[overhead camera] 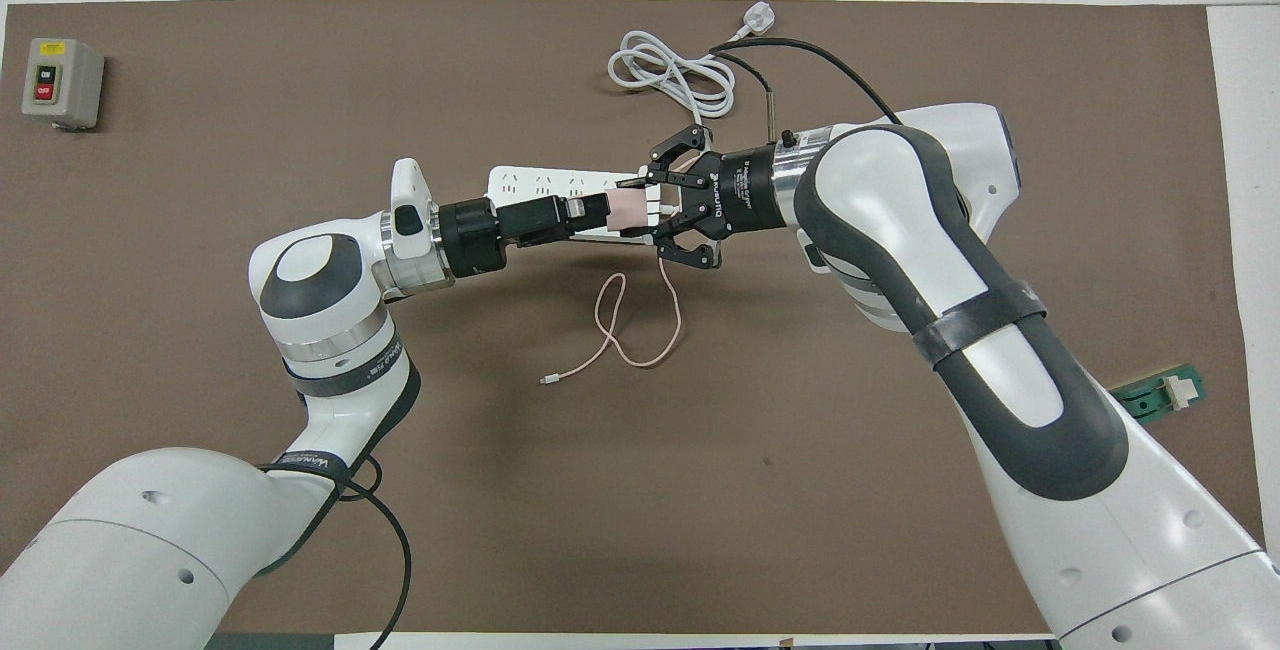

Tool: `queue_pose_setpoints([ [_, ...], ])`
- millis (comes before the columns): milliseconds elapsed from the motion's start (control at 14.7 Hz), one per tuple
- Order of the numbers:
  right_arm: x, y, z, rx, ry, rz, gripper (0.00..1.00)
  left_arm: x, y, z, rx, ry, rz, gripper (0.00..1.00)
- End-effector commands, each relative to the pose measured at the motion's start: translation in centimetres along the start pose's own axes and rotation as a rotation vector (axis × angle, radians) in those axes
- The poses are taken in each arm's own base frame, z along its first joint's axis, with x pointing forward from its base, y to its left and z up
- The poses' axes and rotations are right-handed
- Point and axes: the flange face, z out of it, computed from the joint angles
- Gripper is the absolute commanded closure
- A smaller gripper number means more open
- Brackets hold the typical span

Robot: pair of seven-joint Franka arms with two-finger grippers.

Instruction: Plug charger into power strip

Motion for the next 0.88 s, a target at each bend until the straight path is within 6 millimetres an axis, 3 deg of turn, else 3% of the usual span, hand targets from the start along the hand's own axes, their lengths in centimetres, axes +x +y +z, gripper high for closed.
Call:
queue_pose_setpoints([
  [0,0.09,-0.33,-0.03,-0.001,0.014,-0.034,1.00,-0.64,0.91,-0.18,0.001,0.011,0.008,0.00],
  [339,0.15,-0.30,-0.01,-0.001,0.013,-0.032,1.00,-0.61,0.77,-0.04,0.019,0.020,0.009,0.00],
  [543,0.22,-0.26,0.02,-0.002,0.014,-0.031,1.00,-0.66,0.77,0.04,0.019,0.018,0.012,0.13],
  [747,0.27,-0.30,-0.06,-0.001,0.014,-0.032,1.00,-0.62,0.83,0.06,0.018,0.018,0.015,0.35],
  [815,0.27,-0.30,-0.06,-0.001,0.014,-0.032,1.00,-0.73,0.77,0.22,0.018,0.016,0.013,0.35],
])
